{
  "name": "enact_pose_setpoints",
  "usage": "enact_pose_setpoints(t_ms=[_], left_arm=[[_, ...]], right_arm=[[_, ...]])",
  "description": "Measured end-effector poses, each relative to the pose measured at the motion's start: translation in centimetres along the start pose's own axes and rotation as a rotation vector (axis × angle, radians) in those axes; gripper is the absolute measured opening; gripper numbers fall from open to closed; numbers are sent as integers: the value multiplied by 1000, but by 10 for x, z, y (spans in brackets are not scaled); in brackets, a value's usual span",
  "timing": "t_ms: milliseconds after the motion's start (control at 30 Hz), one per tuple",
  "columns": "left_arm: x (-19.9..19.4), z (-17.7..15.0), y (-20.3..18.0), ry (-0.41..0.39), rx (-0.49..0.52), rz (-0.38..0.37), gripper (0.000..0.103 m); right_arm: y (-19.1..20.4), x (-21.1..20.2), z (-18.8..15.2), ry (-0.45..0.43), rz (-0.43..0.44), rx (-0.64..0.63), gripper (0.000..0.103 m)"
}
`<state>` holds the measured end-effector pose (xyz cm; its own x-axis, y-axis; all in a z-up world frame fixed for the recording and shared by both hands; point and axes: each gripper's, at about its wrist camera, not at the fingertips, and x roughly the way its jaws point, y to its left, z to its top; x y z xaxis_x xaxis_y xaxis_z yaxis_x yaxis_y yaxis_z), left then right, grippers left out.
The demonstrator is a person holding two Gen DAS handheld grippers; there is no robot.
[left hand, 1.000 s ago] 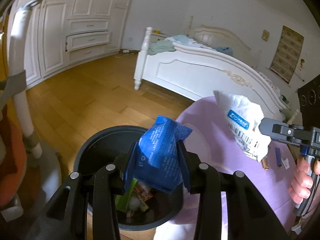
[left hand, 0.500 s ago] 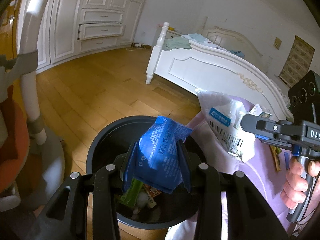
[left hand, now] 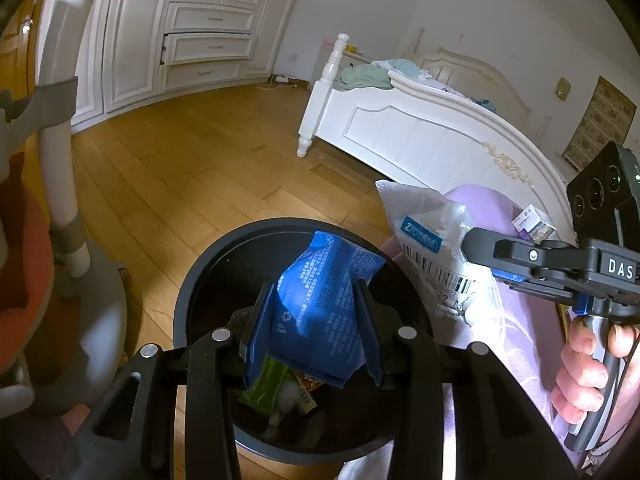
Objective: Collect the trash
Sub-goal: 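Carry the blue packet and white bag over the black bin and open both tools, then grasp the gold wrapper with the left tool while the right tool grasps the small white plastic piece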
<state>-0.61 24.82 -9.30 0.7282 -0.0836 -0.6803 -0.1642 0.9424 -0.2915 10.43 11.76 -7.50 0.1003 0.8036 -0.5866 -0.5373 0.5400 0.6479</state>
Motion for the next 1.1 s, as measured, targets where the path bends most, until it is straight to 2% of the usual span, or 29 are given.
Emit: enact_pose_setpoints(t_ms=[100, 167, 200, 233, 267, 300, 533, 667, 867, 1100], left_arm=[[2, 1, 2, 9, -5, 8, 42], [4, 1, 2, 16, -10, 19, 43], [4, 1, 2, 22, -16, 23, 46], [5, 2, 3, 26, -19, 23, 50], [4, 2, 3, 23, -23, 26, 63], [3, 2, 2, 17, -24, 29, 72], [-6, 3, -7, 0, -6, 23, 73], [-8, 5, -20, -8, 24, 9, 83], [-5, 7, -69, 6, 114, -63, 84], [9, -5, -149, 63, 243, -193, 84]], right_arm=[[0, 1, 1, -4, -1, 7, 31], [0, 0, 2, -12, 1, 20, 43], [-1, -2, 1, -20, -5, 29, 55], [-3, -5, 1, -31, -10, 35, 61], [-4, -7, 1, -39, -13, 40, 63], [-4, -9, 1, -44, -15, 46, 64], [-16, -31, -6, -84, -12, 85, 64], [-23, -56, -13, -122, -22, 85, 64], [-42, -113, -27, -206, -74, 94, 64], [-78, -194, -59, -302, -220, 121, 64]])
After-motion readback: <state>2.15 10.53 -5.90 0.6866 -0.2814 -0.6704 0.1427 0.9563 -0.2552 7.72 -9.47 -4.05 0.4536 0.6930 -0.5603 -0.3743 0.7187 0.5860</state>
